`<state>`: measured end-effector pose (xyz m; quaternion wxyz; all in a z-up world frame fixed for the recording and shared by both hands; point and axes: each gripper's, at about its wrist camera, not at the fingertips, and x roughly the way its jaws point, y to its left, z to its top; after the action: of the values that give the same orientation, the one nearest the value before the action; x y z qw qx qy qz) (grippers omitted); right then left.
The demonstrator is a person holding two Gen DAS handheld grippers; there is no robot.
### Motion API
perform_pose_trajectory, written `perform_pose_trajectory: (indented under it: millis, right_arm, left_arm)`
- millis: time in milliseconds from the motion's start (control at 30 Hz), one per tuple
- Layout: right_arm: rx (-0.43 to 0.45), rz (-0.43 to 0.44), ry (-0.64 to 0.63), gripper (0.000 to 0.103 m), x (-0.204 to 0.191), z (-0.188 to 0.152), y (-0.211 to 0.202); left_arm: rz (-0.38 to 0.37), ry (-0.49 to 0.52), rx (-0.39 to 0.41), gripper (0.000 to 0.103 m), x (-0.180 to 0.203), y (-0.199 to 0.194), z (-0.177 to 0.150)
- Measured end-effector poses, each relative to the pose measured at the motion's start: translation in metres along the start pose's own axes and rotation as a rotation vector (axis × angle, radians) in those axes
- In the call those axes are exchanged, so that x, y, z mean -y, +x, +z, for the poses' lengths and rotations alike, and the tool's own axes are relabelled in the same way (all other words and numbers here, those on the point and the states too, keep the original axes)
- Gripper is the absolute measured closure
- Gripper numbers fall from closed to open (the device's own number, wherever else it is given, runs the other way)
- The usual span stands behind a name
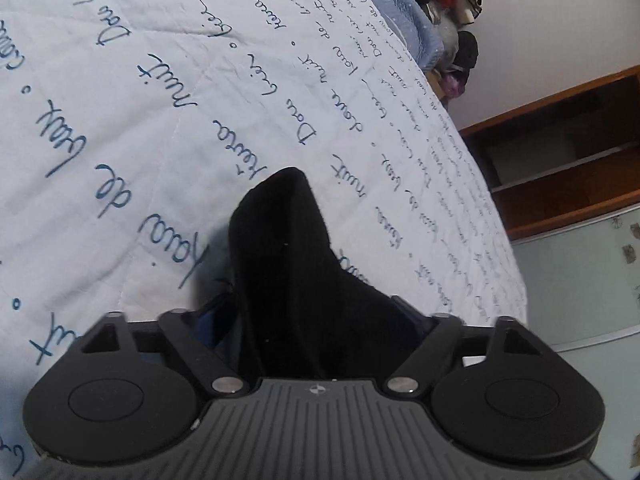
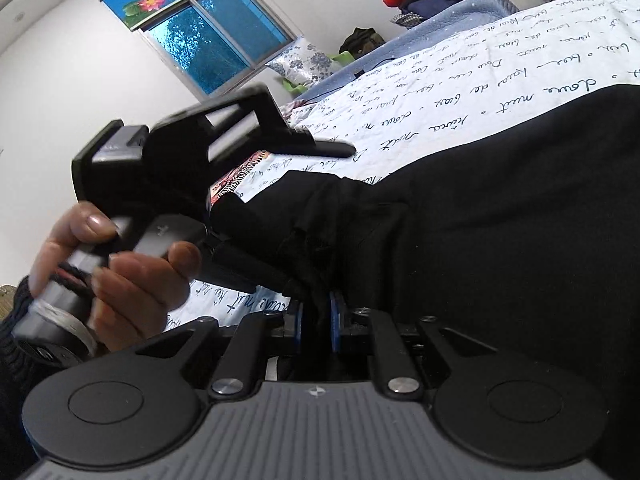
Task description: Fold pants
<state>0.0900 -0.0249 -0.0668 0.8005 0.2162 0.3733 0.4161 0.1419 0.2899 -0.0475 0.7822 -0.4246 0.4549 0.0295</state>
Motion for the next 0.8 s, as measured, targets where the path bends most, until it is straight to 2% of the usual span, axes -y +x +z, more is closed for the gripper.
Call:
perform_pose_trajectory:
  millis: [67, 200, 300, 433, 500, 533, 567, 633, 733, 800]
  right_arm:
    - [-0.001, 0.000, -0.002, 0.091, 0.001, 0.002, 0.001]
    - [-0.007, 0.005, -0.006, 0.091, 0.001, 0.002, 0.004]
    - [-0.012, 0.027, 0.009, 0.091, 0.005, 0.004, 0.002]
    - [-0.010, 0.069, 0.093, 0.088, 0.008, 0.006, -0.024]
    - [0.006, 0.117, 0.106, 0.076, 0.011, 0.007, -0.047]
    - [0.025, 0.137, 0.139, 0.057, 0.017, 0.008, -0.060]
    - [0.054, 0.157, 0.194, 0.033, 0.027, 0.009, -0.073]
    - [0.124, 0.216, 0.358, 0.011, 0.055, 0.011, -0.097]
    - [0.169, 0.379, 0.620, 0.011, 0.098, 0.022, -0.111]
    - [0.168, 0.432, 0.751, 0.001, 0.122, 0.030, -0.106]
  left_arm:
    - [0.038, 0.042, 0.010, 0.074, 0.002, -0.001, -0.002]
    - [0.112, 0.167, 0.061, 0.079, 0.011, -0.007, -0.012]
    - [0.176, 0.247, 0.112, 0.080, 0.033, -0.017, -0.023]
    - [0.260, 0.454, 0.190, 0.081, 0.080, -0.033, -0.046]
    - [0.268, 0.552, 0.211, 0.081, 0.102, -0.039, -0.060]
    - [0.261, 0.595, 0.216, 0.081, 0.111, -0.041, -0.067]
    - [0.256, 0.632, 0.221, 0.081, 0.119, -0.044, -0.074]
    - [0.245, 0.697, 0.228, 0.081, 0.132, -0.044, -0.090]
    - [0.162, 0.731, 0.185, 0.079, 0.140, -0.034, -0.115]
    - [0.069, 0.728, 0.110, 0.072, 0.136, -0.020, -0.134]
